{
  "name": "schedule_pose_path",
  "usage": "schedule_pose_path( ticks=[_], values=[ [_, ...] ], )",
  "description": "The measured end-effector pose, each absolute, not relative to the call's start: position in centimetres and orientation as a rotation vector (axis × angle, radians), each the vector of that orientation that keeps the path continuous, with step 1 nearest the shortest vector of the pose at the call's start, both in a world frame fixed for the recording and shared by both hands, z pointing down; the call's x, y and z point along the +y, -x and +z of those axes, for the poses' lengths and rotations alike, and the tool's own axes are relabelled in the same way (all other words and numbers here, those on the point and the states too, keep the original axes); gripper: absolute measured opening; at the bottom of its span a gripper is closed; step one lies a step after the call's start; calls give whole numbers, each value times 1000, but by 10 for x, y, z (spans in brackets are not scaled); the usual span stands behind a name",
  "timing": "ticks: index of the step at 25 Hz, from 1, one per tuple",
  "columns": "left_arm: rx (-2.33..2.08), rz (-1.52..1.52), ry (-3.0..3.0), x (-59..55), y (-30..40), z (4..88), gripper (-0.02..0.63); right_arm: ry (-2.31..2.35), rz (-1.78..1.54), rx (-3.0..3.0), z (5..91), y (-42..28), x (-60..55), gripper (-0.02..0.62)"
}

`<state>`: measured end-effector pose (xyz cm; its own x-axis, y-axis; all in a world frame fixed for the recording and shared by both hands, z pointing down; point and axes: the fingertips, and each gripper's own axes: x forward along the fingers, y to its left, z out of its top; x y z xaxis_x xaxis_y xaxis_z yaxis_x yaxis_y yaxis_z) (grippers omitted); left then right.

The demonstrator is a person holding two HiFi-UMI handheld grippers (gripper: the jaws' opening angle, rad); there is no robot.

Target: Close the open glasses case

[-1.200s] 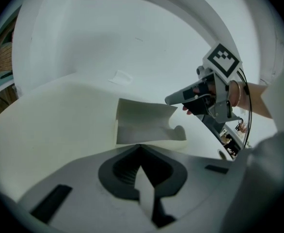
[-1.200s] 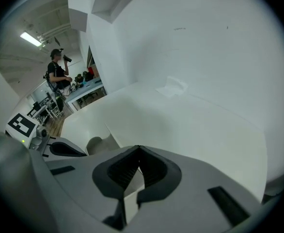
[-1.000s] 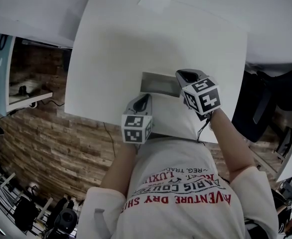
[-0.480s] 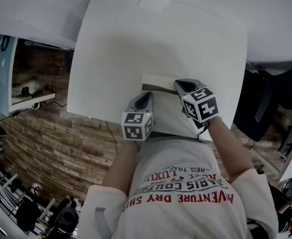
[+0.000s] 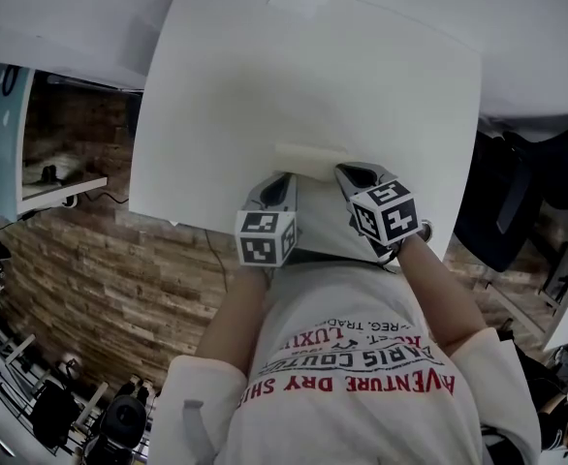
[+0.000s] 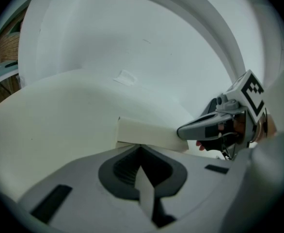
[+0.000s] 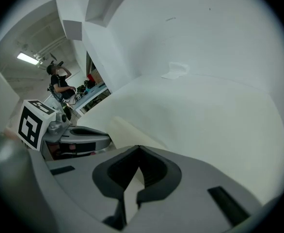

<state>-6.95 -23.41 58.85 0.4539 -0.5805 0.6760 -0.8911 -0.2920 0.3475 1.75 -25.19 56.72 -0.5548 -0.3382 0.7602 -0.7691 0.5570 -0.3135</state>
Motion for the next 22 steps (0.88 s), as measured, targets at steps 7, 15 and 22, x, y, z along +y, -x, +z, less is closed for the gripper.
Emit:
schedule_pose_path(
  ticks=[7, 15, 22],
  values=[
    [-1244, 655, -1998, -226, 70, 593, -3, -932, 824, -2161, 568, -18, -249, 11],
    [-1258, 660, -2020, -224, 71, 585, -3, -900, 856, -2182, 570, -18, -248, 11],
    [-1263, 615, -2100, -232, 66, 547, -3, -980, 807, -2322, 526, -20, -251, 11]
  ],
)
